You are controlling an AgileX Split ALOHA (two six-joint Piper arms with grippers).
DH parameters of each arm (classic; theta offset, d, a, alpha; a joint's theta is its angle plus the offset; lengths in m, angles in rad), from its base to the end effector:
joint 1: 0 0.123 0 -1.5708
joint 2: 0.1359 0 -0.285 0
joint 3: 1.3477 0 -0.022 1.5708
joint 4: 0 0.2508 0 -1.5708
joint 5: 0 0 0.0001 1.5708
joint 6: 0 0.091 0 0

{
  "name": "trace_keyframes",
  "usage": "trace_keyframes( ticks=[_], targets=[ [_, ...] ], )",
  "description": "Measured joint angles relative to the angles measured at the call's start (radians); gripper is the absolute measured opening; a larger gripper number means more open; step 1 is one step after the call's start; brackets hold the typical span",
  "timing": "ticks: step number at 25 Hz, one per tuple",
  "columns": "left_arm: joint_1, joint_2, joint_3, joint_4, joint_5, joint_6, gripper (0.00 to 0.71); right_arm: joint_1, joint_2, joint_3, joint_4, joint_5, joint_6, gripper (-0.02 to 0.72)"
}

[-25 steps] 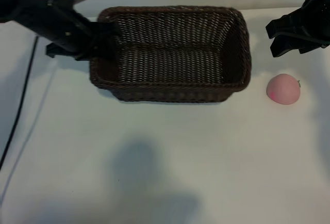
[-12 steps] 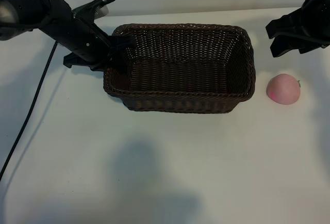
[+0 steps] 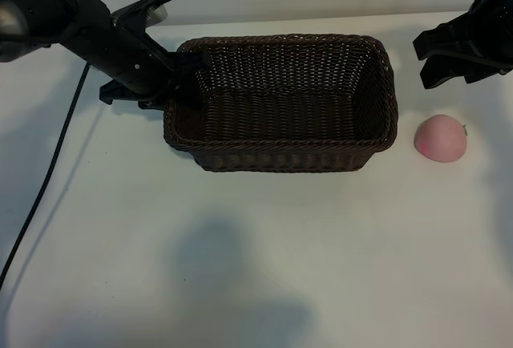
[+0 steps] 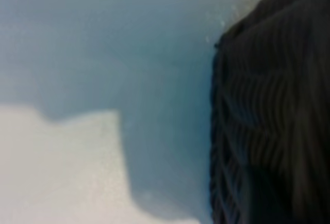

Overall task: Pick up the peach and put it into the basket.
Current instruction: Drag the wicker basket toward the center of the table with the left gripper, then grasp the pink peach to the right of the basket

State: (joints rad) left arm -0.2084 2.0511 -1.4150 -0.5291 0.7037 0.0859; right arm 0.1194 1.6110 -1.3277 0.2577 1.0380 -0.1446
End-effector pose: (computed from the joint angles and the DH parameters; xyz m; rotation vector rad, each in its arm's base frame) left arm 0.4074 -0.1166 0.1639 -0.0822 2.7949 -0.5997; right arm 0.3259 0.0592 0.2929 -0.2369 2.7744 0.3356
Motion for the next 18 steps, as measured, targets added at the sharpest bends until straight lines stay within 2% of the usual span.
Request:
trace_keyframes(
  ticks=[3, 5, 6, 9, 15, 18],
  targets=[
    [0.0, -0.008, -0.002, -0.001, 0.02, -0.01, 0.599, 0.0, 0.0, 0.0, 0.0, 0.0, 0.0, 0.526],
    [0.0, -0.027, -0.003, 0.011, 0.032, -0.015, 0.679, 0.0, 0.0, 0.0, 0.0, 0.0, 0.0, 0.526],
    [0.0, -0.041, -0.003, 0.025, 0.04, -0.019, 0.694, 0.0, 0.0, 0.0, 0.0, 0.0, 0.0, 0.526],
    [0.0, -0.109, -0.003, 0.09, 0.07, -0.035, 0.693, 0.0, 0.0, 0.0, 0.0, 0.0, 0.0, 0.526],
    [0.0, -0.271, -0.006, 0.22, 0.184, -0.042, 0.647, 0.0, 0.0, 0.0, 0.0, 0.0, 0.0, 0.526],
    [0.021, -0.328, -0.03, 0.272, 0.254, -0.038, 0.628, 0.0, 0.0, 0.0, 0.0, 0.0, 0.0, 0.526]
  ],
)
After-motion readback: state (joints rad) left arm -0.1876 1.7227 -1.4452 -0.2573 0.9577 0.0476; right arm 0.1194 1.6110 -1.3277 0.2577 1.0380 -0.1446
